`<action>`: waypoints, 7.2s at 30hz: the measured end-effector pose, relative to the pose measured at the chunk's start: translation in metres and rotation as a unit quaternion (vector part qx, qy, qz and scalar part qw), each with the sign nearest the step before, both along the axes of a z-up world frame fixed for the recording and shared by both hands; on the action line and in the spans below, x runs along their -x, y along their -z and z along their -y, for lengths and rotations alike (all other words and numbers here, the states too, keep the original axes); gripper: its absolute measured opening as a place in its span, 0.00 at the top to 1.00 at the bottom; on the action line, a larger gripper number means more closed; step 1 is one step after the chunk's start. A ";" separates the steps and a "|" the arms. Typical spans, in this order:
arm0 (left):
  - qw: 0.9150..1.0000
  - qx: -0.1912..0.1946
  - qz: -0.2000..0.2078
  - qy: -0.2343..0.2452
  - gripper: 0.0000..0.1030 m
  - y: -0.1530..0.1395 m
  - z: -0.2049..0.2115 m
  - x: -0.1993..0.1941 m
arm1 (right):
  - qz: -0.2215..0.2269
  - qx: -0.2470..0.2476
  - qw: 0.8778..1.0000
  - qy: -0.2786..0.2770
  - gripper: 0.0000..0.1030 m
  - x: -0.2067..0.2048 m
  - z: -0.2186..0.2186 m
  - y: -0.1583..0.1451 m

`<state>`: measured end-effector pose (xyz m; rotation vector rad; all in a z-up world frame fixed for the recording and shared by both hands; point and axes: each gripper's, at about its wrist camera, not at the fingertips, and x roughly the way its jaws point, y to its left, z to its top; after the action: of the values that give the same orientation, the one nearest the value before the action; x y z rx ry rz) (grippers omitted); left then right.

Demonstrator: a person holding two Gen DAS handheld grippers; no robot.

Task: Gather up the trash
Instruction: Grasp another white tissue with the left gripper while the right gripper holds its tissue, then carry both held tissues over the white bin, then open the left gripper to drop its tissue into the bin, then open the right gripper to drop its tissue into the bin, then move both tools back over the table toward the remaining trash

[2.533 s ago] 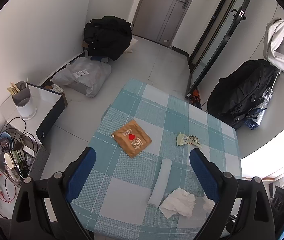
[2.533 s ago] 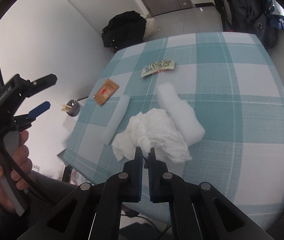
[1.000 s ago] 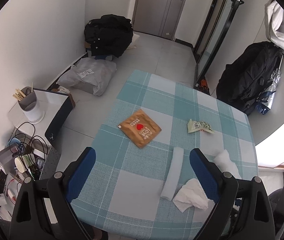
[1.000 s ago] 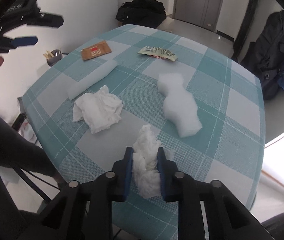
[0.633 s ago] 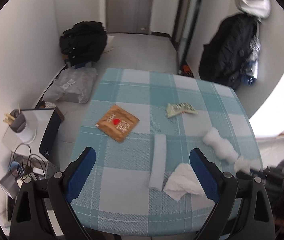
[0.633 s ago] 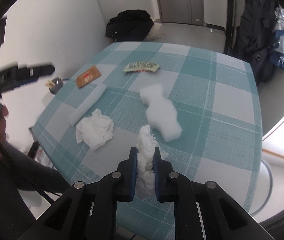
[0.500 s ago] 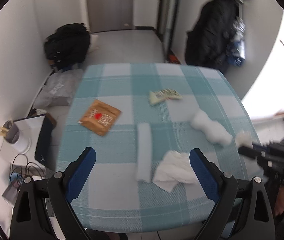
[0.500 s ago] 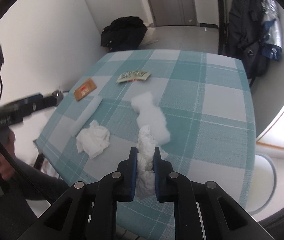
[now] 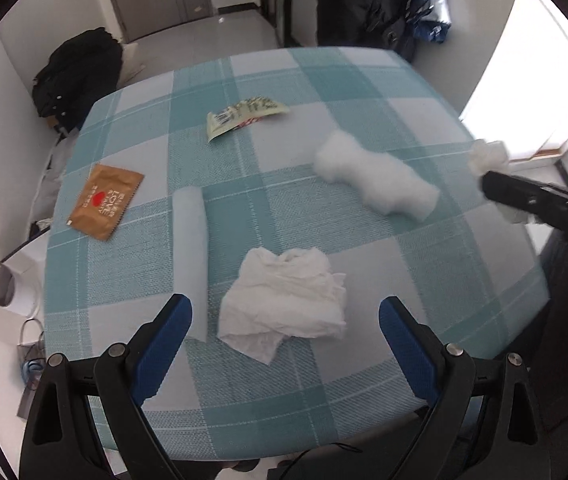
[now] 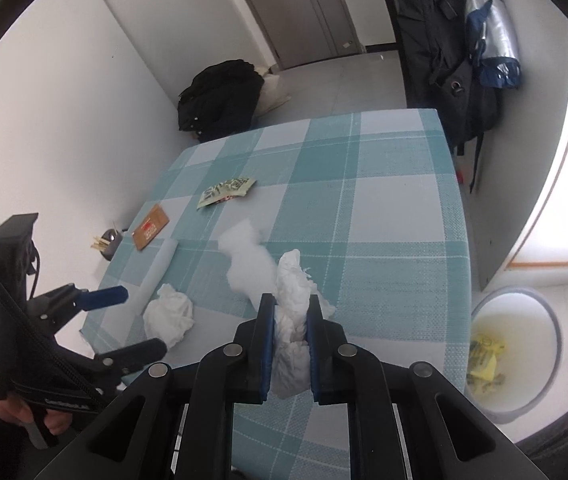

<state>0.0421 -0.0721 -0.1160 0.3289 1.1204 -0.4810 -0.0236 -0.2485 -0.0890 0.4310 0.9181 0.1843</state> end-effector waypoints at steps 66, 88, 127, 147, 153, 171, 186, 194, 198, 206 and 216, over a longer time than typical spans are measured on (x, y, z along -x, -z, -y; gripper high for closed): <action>0.984 0.150 0.093 -0.036 0.95 -0.089 -0.018 -0.005 | 0.068 -0.013 0.998 0.006 0.86 0.016 0.006 -0.042; 0.963 0.223 0.126 0.085 0.95 -0.180 0.111 0.017 | 0.197 0.055 0.973 0.103 0.86 0.080 0.136 -0.182; 0.961 0.001 -0.197 0.193 0.95 0.055 0.341 0.003 | -0.093 -0.097 0.962 0.237 0.86 0.103 0.298 0.111; 0.934 -0.087 -0.315 0.145 0.95 0.130 0.363 -0.013 | -0.178 -0.187 0.949 0.182 0.84 0.045 0.269 0.217; 0.933 -0.097 -0.316 0.142 0.94 0.138 0.366 -0.019 | -0.197 -0.196 0.944 0.177 0.83 0.039 0.262 0.236; 0.938 -0.093 -0.308 0.131 0.52 0.138 0.366 -0.023 | -0.199 -0.190 0.940 0.202 0.59 0.061 0.269 0.234; 0.984 -0.024 -0.143 0.102 0.50 0.048 0.340 -0.023 | -0.151 -0.156 0.943 0.253 0.46 0.088 0.297 0.176; 0.995 0.024 -0.056 0.074 0.48 -0.021 0.299 -0.019 | -0.090 -0.084 0.950 0.288 0.40 0.104 0.309 0.100; 0.997 0.041 -0.028 0.067 0.43 -0.048 0.276 -0.013 | -0.056 -0.054 0.953 0.291 0.40 0.109 0.303 0.059; 0.995 0.093 0.035 0.031 0.35 -0.107 0.222 -0.012 | 0.025 0.018 0.957 0.287 0.37 0.112 0.283 -0.033; 0.984 0.137 0.111 -0.029 0.24 -0.160 0.136 -0.007 | 0.143 0.066 0.960 0.231 0.29 0.105 0.214 -0.135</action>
<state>0.0489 -0.2083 0.0442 0.1049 0.8322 -0.5265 -0.1286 -0.4625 0.0457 0.4686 0.5233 -0.2373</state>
